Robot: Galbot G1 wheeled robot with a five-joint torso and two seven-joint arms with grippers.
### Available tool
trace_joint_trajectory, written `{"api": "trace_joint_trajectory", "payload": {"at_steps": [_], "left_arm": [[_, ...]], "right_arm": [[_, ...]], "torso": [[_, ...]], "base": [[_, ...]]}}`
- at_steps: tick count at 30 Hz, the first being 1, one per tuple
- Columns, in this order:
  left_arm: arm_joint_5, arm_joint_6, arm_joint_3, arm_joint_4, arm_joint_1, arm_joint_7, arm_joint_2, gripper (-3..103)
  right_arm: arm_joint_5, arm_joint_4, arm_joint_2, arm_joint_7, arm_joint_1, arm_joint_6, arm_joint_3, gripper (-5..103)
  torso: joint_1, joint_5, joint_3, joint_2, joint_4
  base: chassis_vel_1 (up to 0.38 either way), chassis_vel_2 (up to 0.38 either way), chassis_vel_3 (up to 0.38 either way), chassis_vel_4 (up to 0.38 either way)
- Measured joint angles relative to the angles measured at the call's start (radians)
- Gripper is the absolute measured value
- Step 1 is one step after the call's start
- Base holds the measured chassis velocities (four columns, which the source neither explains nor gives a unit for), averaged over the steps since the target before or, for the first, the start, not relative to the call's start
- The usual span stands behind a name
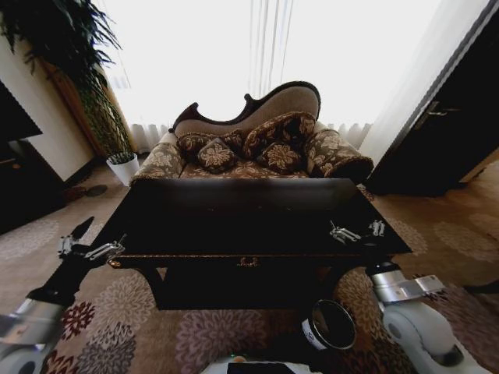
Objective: Move to the front of the table and place the trash on the table into the trash bin.
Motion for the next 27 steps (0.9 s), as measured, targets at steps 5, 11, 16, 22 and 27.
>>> {"api": "trace_joint_trajectory", "payload": {"at_steps": [5, 11, 16, 22, 27], "left_arm": [[0.002, 0.001, 0.007, 0.002, -0.004, 0.0, 0.021, 100], [0.016, 0.001, 0.02, 0.001, -0.002, 0.0, 0.014, 100], [0.016, 0.001, 0.019, -0.001, 0.001, 0.0, 0.017, 100], [0.016, 0.001, 0.019, -0.004, 0.003, 0.0, 0.015, 100], [0.016, 0.001, 0.02, -0.004, 0.003, 0.0, 0.005, 100]], "right_arm": [[-0.014, 0.003, 0.0, -0.007, -0.005, 0.005, -0.02, 100], [-0.018, 0.003, 0.005, -0.011, -0.006, 0.005, -0.026, 100], [-0.016, -0.004, 0.009, -0.013, -0.009, 0.006, -0.022, 100], [-0.016, -0.008, 0.012, -0.017, -0.011, 0.008, -0.021, 100], [-0.016, -0.009, 0.014, -0.017, -0.01, 0.008, -0.025, 100]], "torso": [[0.0, -0.0002, 0.0, 0.0, 0.0], [0.0, 0.0, 0.0, 0.0, 0.0001], [-0.001, 0.0, 0.0, 0.0, 0.0], [0.0, 0.0001, 0.0, 0.0, 0.0], [0.0, 0.0, 0.0, 0.0, 0.0001]], "base": [[0.028, -0.03, -0.025, 0.031], [0.151, -0.138, -0.15, 0.146], [0.174, -0.198, -0.179, 0.187], [0.191, -0.191, -0.188, 0.185], [0.158, -0.14, -0.151, 0.151]]}}
